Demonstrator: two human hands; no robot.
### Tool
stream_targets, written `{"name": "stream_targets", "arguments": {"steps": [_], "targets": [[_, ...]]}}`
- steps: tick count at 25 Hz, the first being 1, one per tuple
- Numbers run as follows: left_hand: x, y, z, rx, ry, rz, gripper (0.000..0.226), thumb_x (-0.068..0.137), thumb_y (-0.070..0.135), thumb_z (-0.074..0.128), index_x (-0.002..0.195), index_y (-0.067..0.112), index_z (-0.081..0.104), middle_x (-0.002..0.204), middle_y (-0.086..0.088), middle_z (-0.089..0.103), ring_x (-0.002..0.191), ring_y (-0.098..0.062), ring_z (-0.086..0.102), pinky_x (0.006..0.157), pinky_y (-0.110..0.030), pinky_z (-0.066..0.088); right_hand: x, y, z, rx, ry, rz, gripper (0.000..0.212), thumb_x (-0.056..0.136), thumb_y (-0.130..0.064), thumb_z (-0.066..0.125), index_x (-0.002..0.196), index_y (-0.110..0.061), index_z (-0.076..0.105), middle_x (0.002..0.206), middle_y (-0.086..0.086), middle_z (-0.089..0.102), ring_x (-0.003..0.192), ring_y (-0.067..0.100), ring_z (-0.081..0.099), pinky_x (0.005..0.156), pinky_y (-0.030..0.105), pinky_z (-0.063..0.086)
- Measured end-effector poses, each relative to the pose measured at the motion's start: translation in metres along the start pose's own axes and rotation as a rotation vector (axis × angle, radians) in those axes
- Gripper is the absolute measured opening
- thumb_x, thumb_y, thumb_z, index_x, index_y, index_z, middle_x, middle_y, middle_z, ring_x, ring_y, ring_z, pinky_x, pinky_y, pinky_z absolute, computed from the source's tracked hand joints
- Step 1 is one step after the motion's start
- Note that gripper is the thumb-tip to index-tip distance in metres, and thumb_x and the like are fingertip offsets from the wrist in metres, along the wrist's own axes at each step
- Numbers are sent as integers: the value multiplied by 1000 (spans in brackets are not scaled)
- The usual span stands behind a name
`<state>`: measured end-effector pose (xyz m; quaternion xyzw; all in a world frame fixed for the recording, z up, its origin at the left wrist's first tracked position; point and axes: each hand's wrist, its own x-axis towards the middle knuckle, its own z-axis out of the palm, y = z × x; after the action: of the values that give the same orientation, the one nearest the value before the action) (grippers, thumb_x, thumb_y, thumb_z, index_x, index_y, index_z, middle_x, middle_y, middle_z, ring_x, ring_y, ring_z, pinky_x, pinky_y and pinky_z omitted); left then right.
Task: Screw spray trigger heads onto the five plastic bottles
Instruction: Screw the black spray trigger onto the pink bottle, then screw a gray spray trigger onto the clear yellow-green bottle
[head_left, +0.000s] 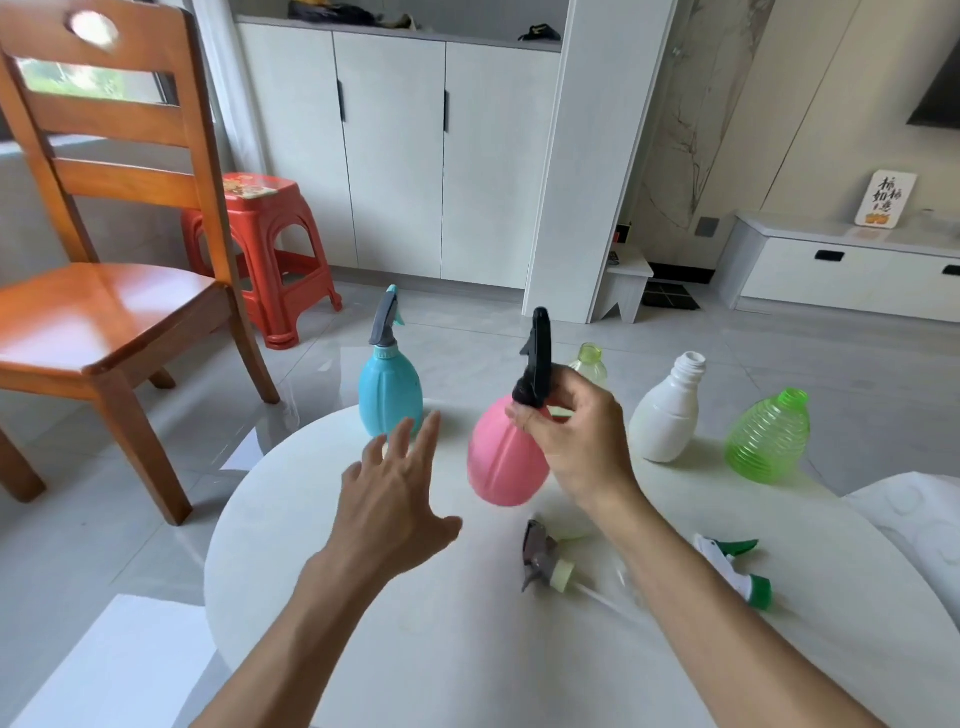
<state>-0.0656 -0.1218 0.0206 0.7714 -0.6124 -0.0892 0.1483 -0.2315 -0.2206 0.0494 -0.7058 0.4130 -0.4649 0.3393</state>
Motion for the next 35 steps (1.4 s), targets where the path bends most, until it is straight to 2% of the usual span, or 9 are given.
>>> {"name": "stream_targets", "arguments": {"steps": [4,7,14,22,27,32,34,35], "targets": [[2,-11,9,57,-252,-13,103,82,54,65,157,29,-1,165,-7,8,148,-31,16,111,-44,33,55,8,45,-124,48,55,22,79,-20,79,99,-20,71,97,-5,76,94,17,69,84,35,54],[9,-20,2,44,-278,42,99,86,52,63,157,31,-3,167,-4,1,151,-27,7,116,-42,26,77,27,69,-220,50,88,21,79,-23,77,99,-21,69,98,-2,75,94,22,69,82,38,54],[20,-29,-4,47,-368,85,97,88,44,63,156,34,-4,167,-1,-3,152,-23,5,114,-41,27,85,50,81,-264,71,105,24,83,-28,74,106,-22,67,105,-2,74,100,25,67,84,40,53],[19,-21,-1,10,-374,146,91,90,43,61,157,34,-1,167,1,-6,152,-19,2,115,-40,27,91,45,77,-354,28,99,19,86,-25,70,104,-19,67,104,3,74,99,29,66,80,37,52],[20,-18,0,19,-380,161,90,91,43,61,157,34,-1,167,1,-7,152,-19,1,115,-40,26,90,50,67,-333,11,115,17,86,-26,69,102,-22,66,102,0,74,98,27,67,78,34,51],[20,-14,3,15,-366,185,91,91,44,60,157,34,-2,167,1,-6,152,-18,2,115,-38,26,80,45,66,-321,-75,185,47,84,-29,72,127,-19,57,125,4,68,114,28,62,88,35,49],[22,-12,5,21,-348,198,92,91,45,60,157,34,-2,167,1,-4,152,-18,4,115,-38,27,68,42,56,-341,45,147,49,84,-29,71,130,-18,56,123,2,69,109,27,64,85,34,50],[24,-11,6,26,-336,205,92,91,46,60,157,34,-2,167,0,-3,152,-18,5,115,-39,26,59,41,47,-359,160,59,39,85,-26,68,123,-18,59,113,-1,72,100,25,67,78,32,50]]}}
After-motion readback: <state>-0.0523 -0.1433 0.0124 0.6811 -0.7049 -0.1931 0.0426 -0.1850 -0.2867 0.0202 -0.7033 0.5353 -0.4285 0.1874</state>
